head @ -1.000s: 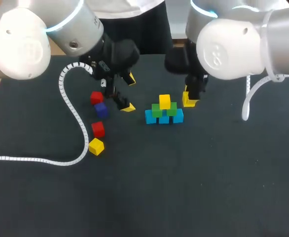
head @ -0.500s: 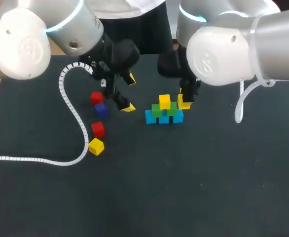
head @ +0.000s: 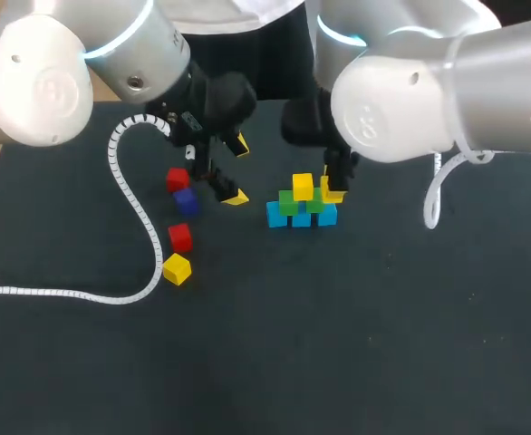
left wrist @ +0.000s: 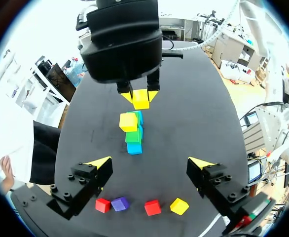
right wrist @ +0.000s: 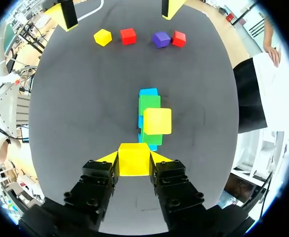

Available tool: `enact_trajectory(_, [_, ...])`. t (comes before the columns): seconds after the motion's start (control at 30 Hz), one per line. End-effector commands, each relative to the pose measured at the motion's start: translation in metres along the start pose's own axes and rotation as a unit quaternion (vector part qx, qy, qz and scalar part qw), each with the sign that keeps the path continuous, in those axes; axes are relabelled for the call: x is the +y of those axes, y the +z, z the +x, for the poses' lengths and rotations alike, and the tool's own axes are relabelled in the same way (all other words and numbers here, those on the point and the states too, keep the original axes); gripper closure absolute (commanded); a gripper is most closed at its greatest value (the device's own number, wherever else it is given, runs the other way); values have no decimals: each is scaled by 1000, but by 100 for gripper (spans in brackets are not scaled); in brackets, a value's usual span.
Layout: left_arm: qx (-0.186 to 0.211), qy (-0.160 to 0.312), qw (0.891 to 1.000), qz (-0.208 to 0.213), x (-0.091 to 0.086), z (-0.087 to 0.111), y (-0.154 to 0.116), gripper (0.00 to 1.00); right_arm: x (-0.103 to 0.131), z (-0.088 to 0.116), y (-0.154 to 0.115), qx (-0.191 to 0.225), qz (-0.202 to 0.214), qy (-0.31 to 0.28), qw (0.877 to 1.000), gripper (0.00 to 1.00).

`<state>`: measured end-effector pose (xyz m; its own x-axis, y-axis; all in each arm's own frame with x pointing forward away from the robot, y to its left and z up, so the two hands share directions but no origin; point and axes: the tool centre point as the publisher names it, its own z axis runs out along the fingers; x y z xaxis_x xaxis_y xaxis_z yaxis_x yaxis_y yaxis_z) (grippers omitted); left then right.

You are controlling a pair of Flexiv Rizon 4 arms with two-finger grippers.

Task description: Place the blue cubes, place green cubes on the blue cubes, place the yellow cubes on the green cubes, then place the red cubes on the yellow cubes, and place purple cube on the red cubes.

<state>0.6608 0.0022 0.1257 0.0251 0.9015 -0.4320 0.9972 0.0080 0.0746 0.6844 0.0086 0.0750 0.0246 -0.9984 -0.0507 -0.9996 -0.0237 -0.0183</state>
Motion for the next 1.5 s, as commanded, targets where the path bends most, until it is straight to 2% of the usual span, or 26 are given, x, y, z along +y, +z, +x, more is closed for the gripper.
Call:
enact_trajectory(0.03, [-1, 1, 1000, 1, 0, 1, 0, 0, -2, -3, 1, 2, -4, 1, 1000, 100])
enact_trajectory(1.5, [-1, 1, 1000, 1, 0, 1, 0, 0, -14, -4, 13, 10, -7, -13, 1000, 100])
